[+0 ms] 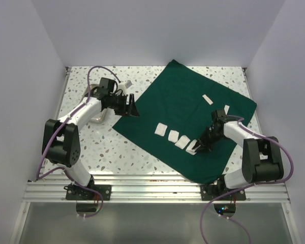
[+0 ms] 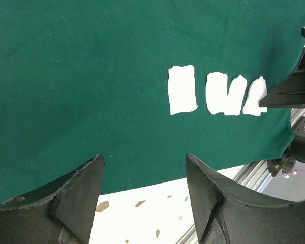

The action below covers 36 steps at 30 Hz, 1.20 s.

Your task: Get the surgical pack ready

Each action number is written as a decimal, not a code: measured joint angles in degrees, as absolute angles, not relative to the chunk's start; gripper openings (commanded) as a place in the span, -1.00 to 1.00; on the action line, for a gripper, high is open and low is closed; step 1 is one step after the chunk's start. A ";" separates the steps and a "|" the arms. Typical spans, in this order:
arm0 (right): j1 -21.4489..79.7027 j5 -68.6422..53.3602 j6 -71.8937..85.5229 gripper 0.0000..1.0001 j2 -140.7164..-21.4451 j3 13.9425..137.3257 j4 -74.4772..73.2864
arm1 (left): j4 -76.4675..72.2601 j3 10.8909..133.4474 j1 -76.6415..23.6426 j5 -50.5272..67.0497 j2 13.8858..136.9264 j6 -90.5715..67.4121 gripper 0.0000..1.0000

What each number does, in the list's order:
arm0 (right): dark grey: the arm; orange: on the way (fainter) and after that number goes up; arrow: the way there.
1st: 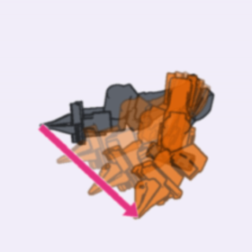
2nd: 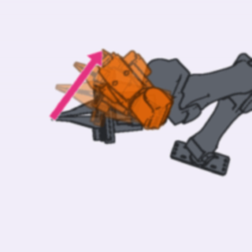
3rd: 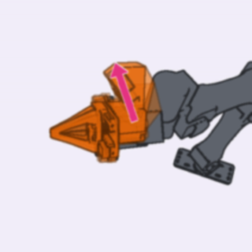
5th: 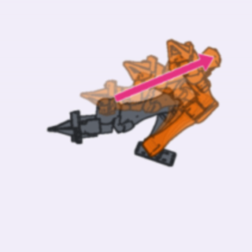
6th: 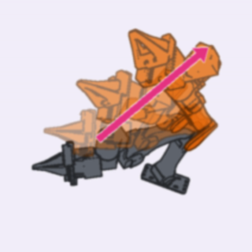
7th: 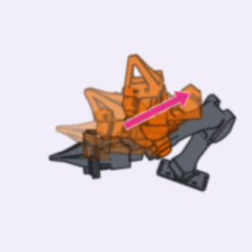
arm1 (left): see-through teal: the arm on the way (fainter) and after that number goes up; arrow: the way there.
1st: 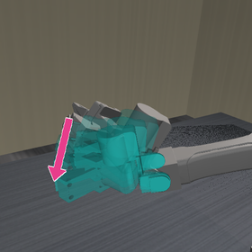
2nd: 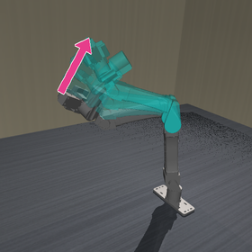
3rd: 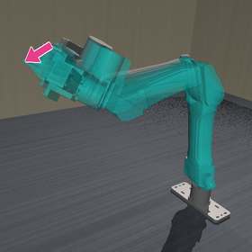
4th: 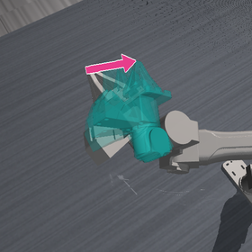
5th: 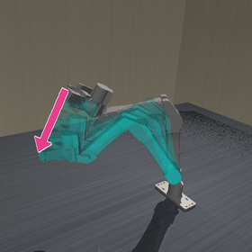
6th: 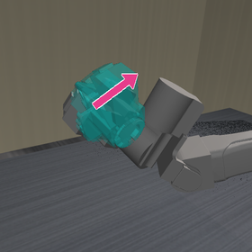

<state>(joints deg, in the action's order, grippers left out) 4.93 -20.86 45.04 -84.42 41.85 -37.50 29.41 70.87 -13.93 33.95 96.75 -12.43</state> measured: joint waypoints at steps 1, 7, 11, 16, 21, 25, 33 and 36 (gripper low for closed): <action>4.93 -20.88 44.97 -0.41 -84.29 41.85 -37.80 | 29.41 70.87 -13.93 34.02 96.77 -12.43 0.38; 4.93 -20.64 44.58 -0.17 -80.38 41.56 -40.49 | 29.41 70.87 -13.93 34.13 96.77 -12.43 0.38; 4.93 -20.56 44.34 -0.10 -79.13 40.38 -40.88 | 29.41 70.85 -13.93 34.30 96.77 -12.43 0.38; 4.93 -20.53 44.34 -0.08 -79.77 39.66 -40.77 | 29.41 70.76 -13.93 34.50 96.77 -12.43 0.38; 4.93 -20.56 44.36 -0.08 -80.31 39.33 -40.10 | 29.43 70.59 -13.93 34.52 96.77 -12.43 0.38; 4.93 -20.58 44.38 -0.10 -81.69 38.74 -38.70 | 29.41 70.59 -13.93 34.52 96.77 -12.43 0.39; 4.93 -21.15 45.06 -0.21 -83.29 38.26 -37.19 | 29.41 70.59 -13.93 34.52 96.77 -12.43 0.39; 4.93 -21.63 45.43 -0.26 -83.72 38.26 -36.73 | 29.41 70.59 -13.93 34.52 96.77 -12.43 0.39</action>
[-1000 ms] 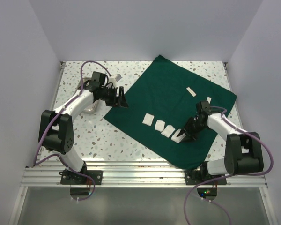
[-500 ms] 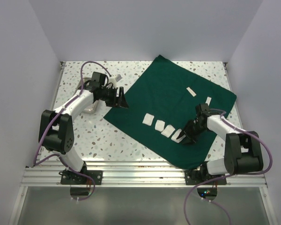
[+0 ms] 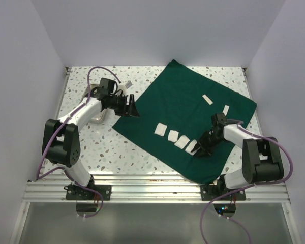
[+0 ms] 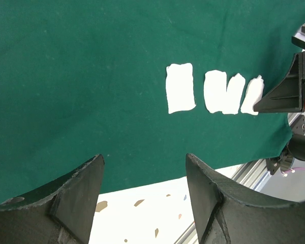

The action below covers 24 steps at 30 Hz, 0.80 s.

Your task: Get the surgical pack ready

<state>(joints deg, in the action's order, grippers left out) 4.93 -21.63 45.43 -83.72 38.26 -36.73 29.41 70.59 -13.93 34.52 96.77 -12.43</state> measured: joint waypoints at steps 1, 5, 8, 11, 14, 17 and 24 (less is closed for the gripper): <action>4.93 -21.98 45.52 -0.27 -83.99 38.28 -36.56 | 29.41 70.59 -13.93 34.52 96.75 -12.43 0.38; 4.93 -22.33 45.67 -0.28 -84.42 38.46 -36.53 | 29.43 70.59 -13.93 34.52 96.77 -12.43 0.38; 4.93 -22.20 45.63 -0.28 -84.42 38.59 -36.64 | 29.43 70.59 -13.93 34.52 96.77 -12.43 0.38; 4.93 -22.04 45.58 -0.26 -84.34 38.63 -36.93 | 29.43 70.59 -13.93 34.52 96.77 -12.43 0.38; 4.93 -21.82 45.39 -0.26 -83.96 38.81 -37.78 | 29.43 70.59 -13.93 34.52 96.77 -12.43 0.38; 4.93 -21.50 45.25 -0.26 -83.11 39.68 -38.92 | 29.43 70.59 -13.93 34.54 96.77 -12.43 0.39; 4.93 -20.75 45.01 -0.26 -82.76 40.91 -39.20 | 29.43 70.59 -13.93 34.57 96.77 -12.43 0.39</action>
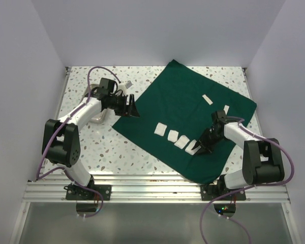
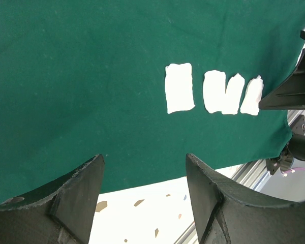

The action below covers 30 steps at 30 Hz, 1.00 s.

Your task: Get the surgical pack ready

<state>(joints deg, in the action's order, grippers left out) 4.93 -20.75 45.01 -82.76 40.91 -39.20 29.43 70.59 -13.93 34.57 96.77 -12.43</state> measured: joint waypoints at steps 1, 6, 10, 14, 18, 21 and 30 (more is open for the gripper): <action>4.93 -20.62 45.01 -0.26 -82.98 40.91 -39.05 | 29.43 70.59 -13.93 34.57 96.77 -12.43 0.39; 4.93 -20.47 45.01 -0.28 -84.34 40.91 -38.57 | 29.43 70.59 -13.93 34.57 96.77 -12.43 0.39; 4.93 -20.47 45.01 -0.29 -84.82 40.91 -38.02 | 29.43 70.59 -13.93 34.57 96.77 -12.43 0.39; 4.93 -20.43 44.95 -0.37 -86.00 40.91 -37.63 | 29.43 70.59 -13.93 34.57 96.77 -12.43 0.39; 4.93 -20.45 44.84 -0.50 -86.74 41.01 -37.65 | 29.43 70.59 -13.93 34.57 96.77 -12.43 0.39; 4.93 -20.43 44.75 -0.55 -86.96 41.19 -37.65 | 29.43 70.59 -13.93 34.57 96.77 -12.43 0.39; 4.93 -20.36 44.29 -0.66 -86.94 41.56 -38.04 | 29.43 70.59 -13.93 34.57 96.77 -12.43 0.39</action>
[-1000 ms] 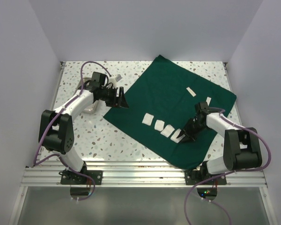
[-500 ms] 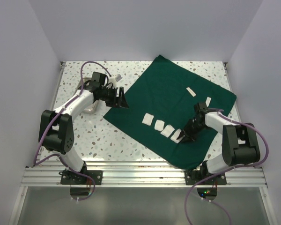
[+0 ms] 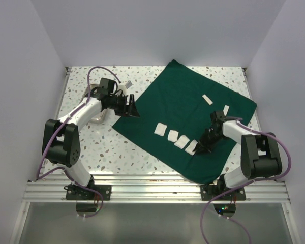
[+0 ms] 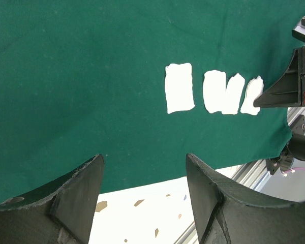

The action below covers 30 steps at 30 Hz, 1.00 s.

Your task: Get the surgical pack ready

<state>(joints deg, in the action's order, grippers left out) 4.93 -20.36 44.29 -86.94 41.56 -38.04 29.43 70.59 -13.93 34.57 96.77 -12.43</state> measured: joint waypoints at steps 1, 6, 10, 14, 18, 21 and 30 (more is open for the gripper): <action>4.93 -20.34 44.25 -0.69 -86.94 41.67 -38.13 | 29.43 70.59 -13.93 34.57 96.77 -12.43 0.39; 4.99 -20.27 43.83 -0.79 -86.94 42.54 -38.92 | 29.43 70.59 -13.93 34.54 96.77 -12.43 0.39; 4.99 -20.23 43.48 -0.90 -86.94 43.00 -39.42 | 29.43 70.59 -13.93 34.52 96.77 -12.43 0.39; 5.08 -20.12 43.13 -1.00 -86.94 43.31 -39.88 | 29.41 70.59 -13.93 34.57 96.77 -12.45 0.40; 5.37 -19.79 42.11 -1.00 -86.83 44.69 -41.45 | 29.08 70.48 -13.93 35.75 96.77 -12.91 0.40; 5.58 -18.96 40.97 -0.95 -86.41 46.17 -42.81 | 27.70 69.41 -13.93 37.19 96.75 -13.58 0.41; 5.63 -18.94 39.13 -0.82 -86.46 47.00 -43.16 | 26.48 66.04 -13.93 38.85 96.47 -15.55 0.42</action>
